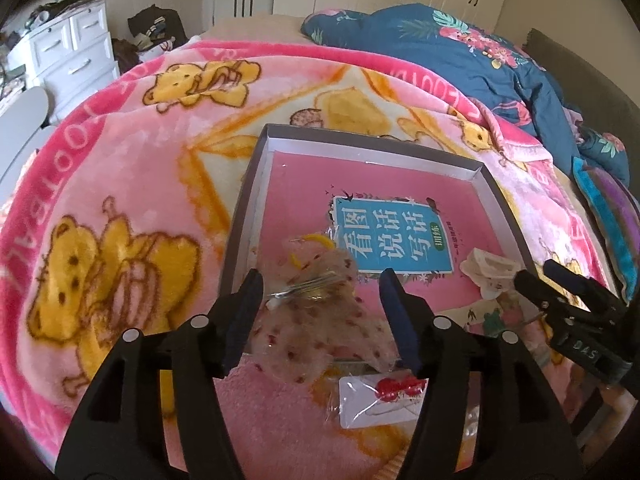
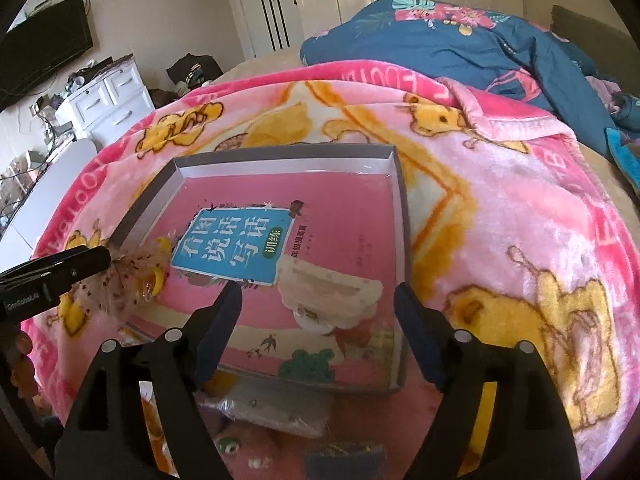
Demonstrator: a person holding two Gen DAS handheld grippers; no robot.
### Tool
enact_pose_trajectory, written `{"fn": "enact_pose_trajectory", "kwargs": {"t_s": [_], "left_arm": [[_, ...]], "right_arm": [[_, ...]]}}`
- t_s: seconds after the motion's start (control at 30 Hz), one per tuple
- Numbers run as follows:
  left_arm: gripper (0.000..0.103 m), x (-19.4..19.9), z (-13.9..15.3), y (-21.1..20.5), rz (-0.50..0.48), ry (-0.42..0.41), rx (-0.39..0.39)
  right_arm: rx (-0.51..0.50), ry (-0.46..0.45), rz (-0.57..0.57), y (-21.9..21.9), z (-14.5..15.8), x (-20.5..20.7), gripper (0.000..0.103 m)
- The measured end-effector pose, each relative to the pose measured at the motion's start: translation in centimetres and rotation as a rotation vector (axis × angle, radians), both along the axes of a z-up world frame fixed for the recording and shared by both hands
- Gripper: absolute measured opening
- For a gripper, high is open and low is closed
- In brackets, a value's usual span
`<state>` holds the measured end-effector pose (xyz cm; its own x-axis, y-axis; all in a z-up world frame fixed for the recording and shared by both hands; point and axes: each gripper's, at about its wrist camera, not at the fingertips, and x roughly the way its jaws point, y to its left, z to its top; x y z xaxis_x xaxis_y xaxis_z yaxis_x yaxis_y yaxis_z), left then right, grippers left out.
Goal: Organize jewelry
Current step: 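Drop the bow clip into the gray box with the left tool while the right drops the white clip, then withdraw both open tools from the box toward the remaining jewelry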
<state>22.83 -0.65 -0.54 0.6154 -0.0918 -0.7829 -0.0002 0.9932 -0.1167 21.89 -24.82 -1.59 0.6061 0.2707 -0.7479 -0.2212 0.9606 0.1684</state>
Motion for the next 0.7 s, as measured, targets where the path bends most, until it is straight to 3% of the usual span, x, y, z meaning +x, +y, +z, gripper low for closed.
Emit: {"fn": "enact_pose_trajectory", "kwargs": {"t_s": [0.33,0.7], "left_arm": [[0.062,-1.7,2.1,0.6,0.015,-0.037,-0.022],[0.073,-4.3,6.0,3.3,0.079,-0.113,-0.058]], "right_arm": [[0.035,-0.068,-0.016,-2.3,3.3,-3.8,0.087],[0.071,-0.135,-0.029,-4.2,6.8,-7.0,0.089]]}}
